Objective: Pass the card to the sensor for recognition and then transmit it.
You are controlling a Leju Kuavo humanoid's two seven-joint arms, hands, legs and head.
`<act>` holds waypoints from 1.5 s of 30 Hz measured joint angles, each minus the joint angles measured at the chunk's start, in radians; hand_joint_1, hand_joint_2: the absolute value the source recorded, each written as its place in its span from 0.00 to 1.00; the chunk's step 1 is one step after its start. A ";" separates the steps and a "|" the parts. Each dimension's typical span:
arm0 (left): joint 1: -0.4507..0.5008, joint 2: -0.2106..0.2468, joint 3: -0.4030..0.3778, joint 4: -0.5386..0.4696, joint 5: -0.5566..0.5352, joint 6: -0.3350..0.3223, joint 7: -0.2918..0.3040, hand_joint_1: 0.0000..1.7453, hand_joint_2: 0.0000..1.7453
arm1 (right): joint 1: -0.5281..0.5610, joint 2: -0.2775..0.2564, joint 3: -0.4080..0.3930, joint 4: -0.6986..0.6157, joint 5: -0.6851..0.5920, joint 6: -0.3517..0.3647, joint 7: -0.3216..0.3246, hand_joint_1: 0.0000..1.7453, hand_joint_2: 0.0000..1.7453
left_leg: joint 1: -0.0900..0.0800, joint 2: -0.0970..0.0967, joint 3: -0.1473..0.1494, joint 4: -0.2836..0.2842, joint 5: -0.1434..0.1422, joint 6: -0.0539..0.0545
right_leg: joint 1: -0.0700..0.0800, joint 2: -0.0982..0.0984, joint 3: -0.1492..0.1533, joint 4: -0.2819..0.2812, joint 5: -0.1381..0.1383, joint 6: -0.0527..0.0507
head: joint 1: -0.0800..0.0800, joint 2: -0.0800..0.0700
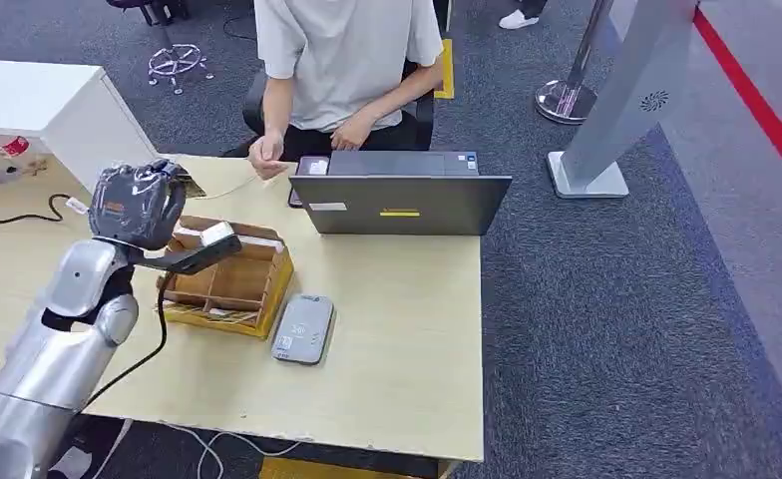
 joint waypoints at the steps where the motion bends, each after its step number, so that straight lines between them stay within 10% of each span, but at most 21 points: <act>1: 0.000 -0.002 -0.006 0.001 -0.004 0.007 0.003 1.00 1.00 | -0.001 0.000 0.000 0.000 0.002 0.000 0.000 0.00 0.00 | 0.000 0.000 0.000 0.000 0.000 0.000 | 0.000 0.000 0.000 0.000 0.000 0.000 | 0.000 0.000; 23: 0.060 -0.074 -0.200 -0.119 -0.081 -0.076 0.016 1.00 1.00 | 0.000 0.000 -0.002 0.003 0.013 -0.017 0.008 0.00 0.00 | 0.000 0.000 0.000 0.000 0.000 0.000 | 0.000 0.000 0.000 0.000 0.000 0.000 | 0.000 0.000; 38: 0.032 -0.172 -0.330 0.050 -0.152 -0.104 0.039 1.00 1.00 | -0.005 0.019 -0.003 0.008 0.014 -0.022 0.011 0.00 0.00 | 0.000 0.000 0.000 0.000 0.000 0.000 | 0.000 0.000 0.000 0.000 0.000 0.000 | 0.000 0.000; 45: 0.031 -0.218 -0.354 0.151 -0.177 -0.189 0.148 1.00 1.00 | -0.005 0.017 -0.012 0.008 0.013 -0.013 -0.002 0.00 0.00 | 0.000 0.000 0.000 0.000 0.000 0.000 | 0.000 0.000 0.000 0.000 0.000 0.000 | 0.000 0.000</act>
